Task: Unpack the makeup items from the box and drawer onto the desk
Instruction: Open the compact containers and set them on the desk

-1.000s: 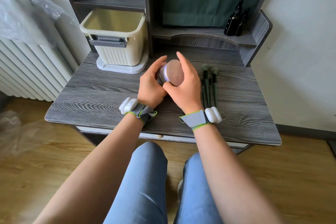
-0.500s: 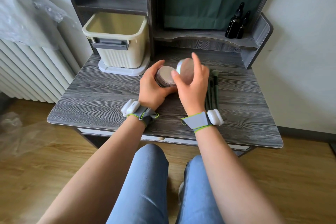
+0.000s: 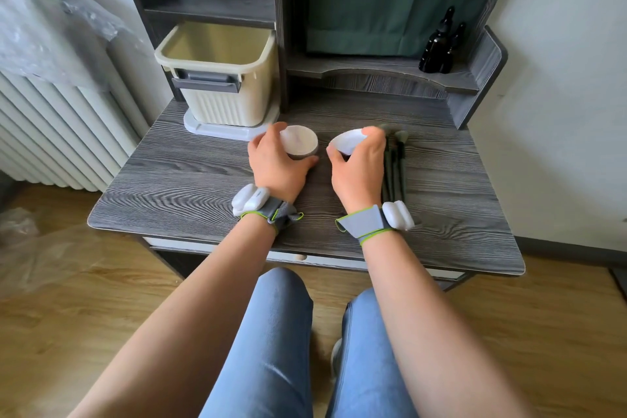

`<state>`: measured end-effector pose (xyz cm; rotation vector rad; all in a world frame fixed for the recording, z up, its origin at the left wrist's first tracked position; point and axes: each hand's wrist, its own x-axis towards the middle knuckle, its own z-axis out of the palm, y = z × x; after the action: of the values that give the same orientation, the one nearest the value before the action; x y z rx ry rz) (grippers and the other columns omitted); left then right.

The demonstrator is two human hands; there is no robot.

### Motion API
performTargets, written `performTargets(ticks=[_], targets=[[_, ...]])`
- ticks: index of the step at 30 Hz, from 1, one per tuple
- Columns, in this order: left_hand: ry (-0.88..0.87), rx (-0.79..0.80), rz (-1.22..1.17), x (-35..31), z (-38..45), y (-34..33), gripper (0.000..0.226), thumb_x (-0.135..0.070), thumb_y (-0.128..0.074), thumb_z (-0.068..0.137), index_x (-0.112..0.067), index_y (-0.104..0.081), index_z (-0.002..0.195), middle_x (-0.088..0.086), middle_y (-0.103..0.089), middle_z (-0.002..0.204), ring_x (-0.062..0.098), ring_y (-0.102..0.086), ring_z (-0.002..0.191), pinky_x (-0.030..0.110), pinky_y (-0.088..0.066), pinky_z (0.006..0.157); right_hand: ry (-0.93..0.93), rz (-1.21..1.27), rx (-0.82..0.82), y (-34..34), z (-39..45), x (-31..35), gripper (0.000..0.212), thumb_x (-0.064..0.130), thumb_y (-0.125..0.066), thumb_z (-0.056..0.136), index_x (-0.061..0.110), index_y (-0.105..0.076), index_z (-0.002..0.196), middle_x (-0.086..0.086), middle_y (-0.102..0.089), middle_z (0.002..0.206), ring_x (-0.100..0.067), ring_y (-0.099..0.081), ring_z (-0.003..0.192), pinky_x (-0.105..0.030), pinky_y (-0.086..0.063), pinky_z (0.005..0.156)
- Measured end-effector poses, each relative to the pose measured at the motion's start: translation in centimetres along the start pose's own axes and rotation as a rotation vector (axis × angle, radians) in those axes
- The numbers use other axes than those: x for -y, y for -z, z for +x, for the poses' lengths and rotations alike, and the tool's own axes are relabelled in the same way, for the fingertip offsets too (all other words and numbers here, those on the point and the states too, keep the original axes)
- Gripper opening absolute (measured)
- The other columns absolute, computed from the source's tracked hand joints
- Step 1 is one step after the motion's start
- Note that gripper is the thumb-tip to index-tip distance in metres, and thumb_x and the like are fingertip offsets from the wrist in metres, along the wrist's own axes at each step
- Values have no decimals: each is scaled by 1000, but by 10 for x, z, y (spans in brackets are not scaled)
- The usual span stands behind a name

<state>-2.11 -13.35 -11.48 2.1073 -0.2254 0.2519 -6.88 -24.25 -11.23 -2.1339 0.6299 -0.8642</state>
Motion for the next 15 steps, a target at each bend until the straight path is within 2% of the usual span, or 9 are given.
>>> performTargets(ticks=[4,8,12,15], targets=[[-6,11,13,-1,-1,1,74,-32,-87,58,-16,-53,123,8,-60,118,30,-45,118,38,-40,97,9,-120,45,-5,-1,-1,61,22,-72,80,-2,-40,126,-21,-45,129,-37,-47,119,-40,-42,99],[2,30,23,-3,-2,3,75,-33,-86,59,-16,-52,125,6,-61,117,29,-47,114,37,-41,94,5,-231,87,-7,-1,-1,60,24,-69,82,-2,-40,127,-21,-44,131,-38,-47,120,-41,-39,102],[-16,54,29,-4,-2,3,78,-32,-87,58,-15,-51,126,5,-62,117,29,-49,113,30,-37,88,-4,-274,140,-6,-1,-4,48,25,-63,87,-4,-49,122,-23,-35,143,-39,-38,130,-40,-33,109],[-34,65,21,-4,-2,3,81,-30,-88,57,-14,-51,127,5,-62,118,30,-50,113,27,-35,87,-11,-227,143,-5,-1,-3,37,20,-60,88,0,-55,118,-21,-36,143,-37,-35,133,-38,-32,110]])
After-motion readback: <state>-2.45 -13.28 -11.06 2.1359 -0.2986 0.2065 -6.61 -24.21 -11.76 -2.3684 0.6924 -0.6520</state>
